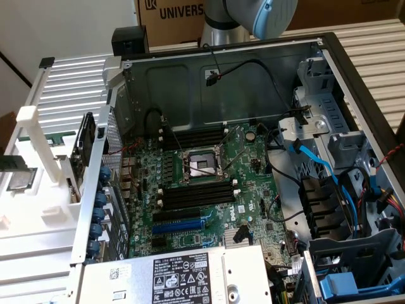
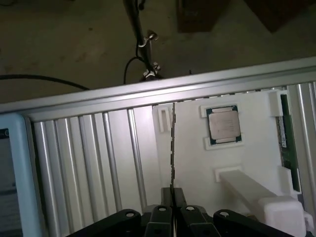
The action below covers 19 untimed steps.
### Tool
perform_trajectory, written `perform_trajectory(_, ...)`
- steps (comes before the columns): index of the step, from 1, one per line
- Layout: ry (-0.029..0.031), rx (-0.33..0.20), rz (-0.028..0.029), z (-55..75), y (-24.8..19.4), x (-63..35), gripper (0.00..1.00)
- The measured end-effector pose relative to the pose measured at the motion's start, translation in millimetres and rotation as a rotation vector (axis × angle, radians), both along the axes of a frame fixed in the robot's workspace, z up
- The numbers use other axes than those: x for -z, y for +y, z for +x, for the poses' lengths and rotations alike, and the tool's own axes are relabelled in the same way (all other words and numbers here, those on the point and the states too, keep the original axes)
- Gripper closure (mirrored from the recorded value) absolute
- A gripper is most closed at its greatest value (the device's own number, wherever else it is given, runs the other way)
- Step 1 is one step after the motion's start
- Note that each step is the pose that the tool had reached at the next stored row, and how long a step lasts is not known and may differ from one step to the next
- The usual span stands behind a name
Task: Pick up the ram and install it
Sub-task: 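Pick up the ram and move it above insertion slot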
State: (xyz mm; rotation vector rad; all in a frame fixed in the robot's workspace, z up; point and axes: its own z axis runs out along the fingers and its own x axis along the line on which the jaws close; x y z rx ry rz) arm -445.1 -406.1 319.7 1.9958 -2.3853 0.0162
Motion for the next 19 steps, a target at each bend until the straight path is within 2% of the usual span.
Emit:
perform_trajectory(1,0.0,0.011,-0.0001,0.0,0.0,-2.7,0.87)
perform_trajectory(2,0.0018,0.017,-0.0037,0.3,0.4,-4.6,0.87)
perform_trajectory(6,0.0009,0.022,-0.0039,2.0,5.6,-7.9,0.87)
perform_trajectory(8,-0.0011,0.021,-0.0039,7.5,7.0,-17.4,0.87)
perform_trajectory(10,-0.0017,0.021,-0.0013,15.5,7.1,-29.9,0.87)
perform_trajectory(12,-0.0019,0.022,0.0004,19.4,7.1,-35.2,0.87)
perform_trajectory(14,-0.0028,0.022,0.0038,26.8,7.2,-44.7,0.87)
perform_trajectory(19,-0.0087,0.022,0.0054,36.4,7.5,-50.1,0.87)
